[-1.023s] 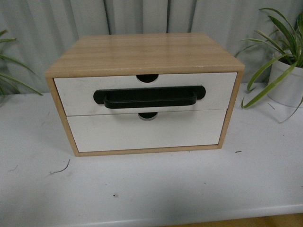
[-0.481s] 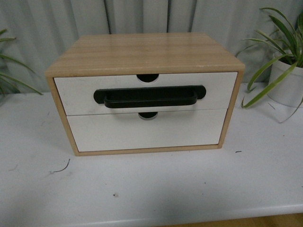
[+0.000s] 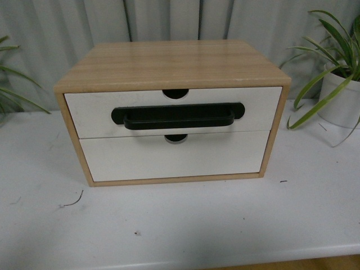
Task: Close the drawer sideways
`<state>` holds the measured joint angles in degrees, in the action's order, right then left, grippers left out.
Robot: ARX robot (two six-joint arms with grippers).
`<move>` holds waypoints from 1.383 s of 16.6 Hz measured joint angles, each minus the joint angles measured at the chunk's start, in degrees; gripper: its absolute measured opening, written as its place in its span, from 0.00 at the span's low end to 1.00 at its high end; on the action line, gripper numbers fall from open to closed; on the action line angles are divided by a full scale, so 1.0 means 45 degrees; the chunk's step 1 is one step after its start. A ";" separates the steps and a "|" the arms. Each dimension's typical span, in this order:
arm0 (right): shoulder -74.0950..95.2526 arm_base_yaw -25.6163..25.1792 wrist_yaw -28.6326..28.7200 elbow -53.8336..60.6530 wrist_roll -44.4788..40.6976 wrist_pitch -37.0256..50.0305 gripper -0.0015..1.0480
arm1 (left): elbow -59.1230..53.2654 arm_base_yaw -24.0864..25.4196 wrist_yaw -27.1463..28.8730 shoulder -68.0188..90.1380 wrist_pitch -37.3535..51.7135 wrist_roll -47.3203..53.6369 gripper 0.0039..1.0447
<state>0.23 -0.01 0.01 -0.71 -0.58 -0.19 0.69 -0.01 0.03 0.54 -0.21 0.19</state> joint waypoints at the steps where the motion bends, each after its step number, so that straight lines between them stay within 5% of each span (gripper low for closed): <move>1: -0.0005 0.0000 0.0000 0.0000 0.0000 -0.0005 0.02 | 0.0000 0.0000 0.0005 -0.0005 0.0005 0.0000 0.01; 4: -0.0005 0.0000 0.0005 0.0000 -0.0005 -0.0005 0.06 | -0.0005 0.0000 0.0000 0.0000 0.0005 -0.0024 0.06; 11: -0.0005 0.0000 0.0005 0.0000 -0.0005 -0.0010 0.91 | -0.0005 0.0000 0.0000 -0.0005 0.0005 -0.0024 0.91; 23: -0.0005 0.0000 0.0000 0.0000 0.0019 -0.0010 0.94 | 0.0000 0.0000 0.0000 0.0000 0.0005 -0.0024 0.94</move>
<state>0.21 -0.01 0.01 -0.71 -0.49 -0.23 0.69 -0.01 0.03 0.54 -0.19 0.08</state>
